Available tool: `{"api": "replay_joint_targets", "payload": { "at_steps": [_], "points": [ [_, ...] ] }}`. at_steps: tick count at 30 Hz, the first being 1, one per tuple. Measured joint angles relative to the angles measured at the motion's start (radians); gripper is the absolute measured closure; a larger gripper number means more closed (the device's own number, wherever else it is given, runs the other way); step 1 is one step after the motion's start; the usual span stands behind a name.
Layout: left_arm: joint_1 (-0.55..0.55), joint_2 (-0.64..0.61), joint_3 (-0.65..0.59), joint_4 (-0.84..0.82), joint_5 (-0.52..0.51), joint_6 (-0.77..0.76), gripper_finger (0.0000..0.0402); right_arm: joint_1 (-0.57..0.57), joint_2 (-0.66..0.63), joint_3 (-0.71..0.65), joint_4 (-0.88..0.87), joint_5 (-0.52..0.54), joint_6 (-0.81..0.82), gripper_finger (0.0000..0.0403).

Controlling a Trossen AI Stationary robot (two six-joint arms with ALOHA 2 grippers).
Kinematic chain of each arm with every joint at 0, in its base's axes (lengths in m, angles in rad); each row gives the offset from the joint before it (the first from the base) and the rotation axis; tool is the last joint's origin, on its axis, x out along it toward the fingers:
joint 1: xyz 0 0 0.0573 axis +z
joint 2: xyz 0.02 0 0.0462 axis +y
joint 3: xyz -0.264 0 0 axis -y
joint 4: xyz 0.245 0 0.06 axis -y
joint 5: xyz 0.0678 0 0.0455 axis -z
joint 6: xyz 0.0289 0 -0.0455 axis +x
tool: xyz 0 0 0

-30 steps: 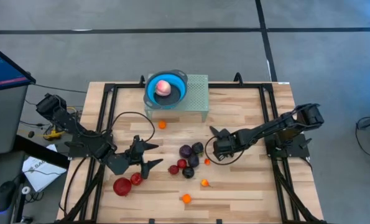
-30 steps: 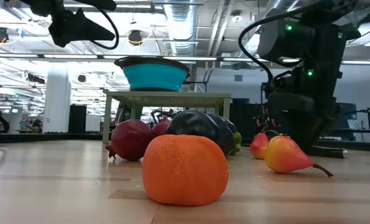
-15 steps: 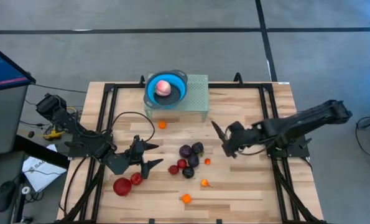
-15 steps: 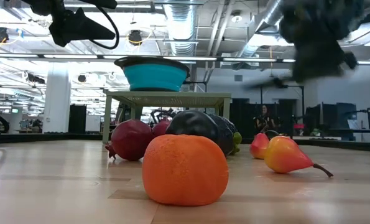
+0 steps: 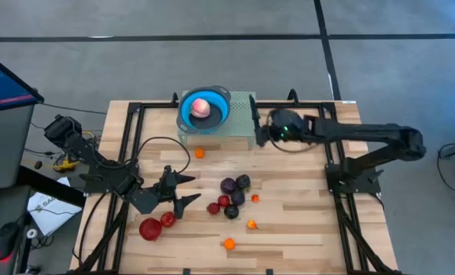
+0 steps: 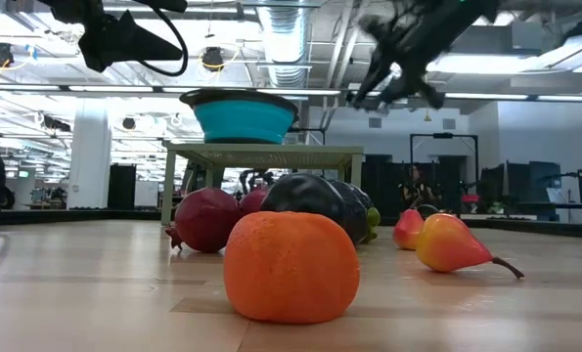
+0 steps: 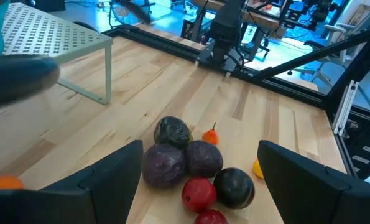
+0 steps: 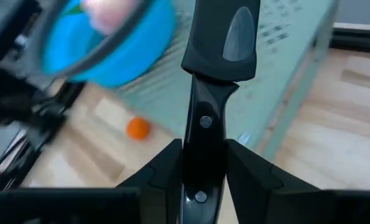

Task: Pick & Place Fruit
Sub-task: Put the black knife on the shelf to the right of the blue strainer bowl

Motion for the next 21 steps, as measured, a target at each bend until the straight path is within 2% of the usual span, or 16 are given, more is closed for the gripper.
{"api": "replay_joint_targets", "payload": {
  "at_steps": [4, 9, 15, 21],
  "points": [
    [0.000, 0.000, 0.000, 0.004, 0.000, 0.016, 0.0092, -0.092, 0.079, 0.000, 0.131, -0.086, 0.002, 0.0301],
    [0.000, 0.000, 0.000, 0.009, -0.001, 0.020, 0.0092, -0.142, 0.181, 0.000, 0.310, -0.186, 0.058, 0.0301],
    [0.000, 0.000, 0.000, 0.014, -0.001, 0.020, 0.0092, -0.166, 0.259, 0.001, 0.379, -0.192, 0.129, 0.0301],
    [0.000, 0.000, 0.000, 0.017, -0.001, 0.020, 0.0092, -0.169, 0.286, 0.001, 0.426, -0.191, 0.151, 0.0300]
  ]
}}
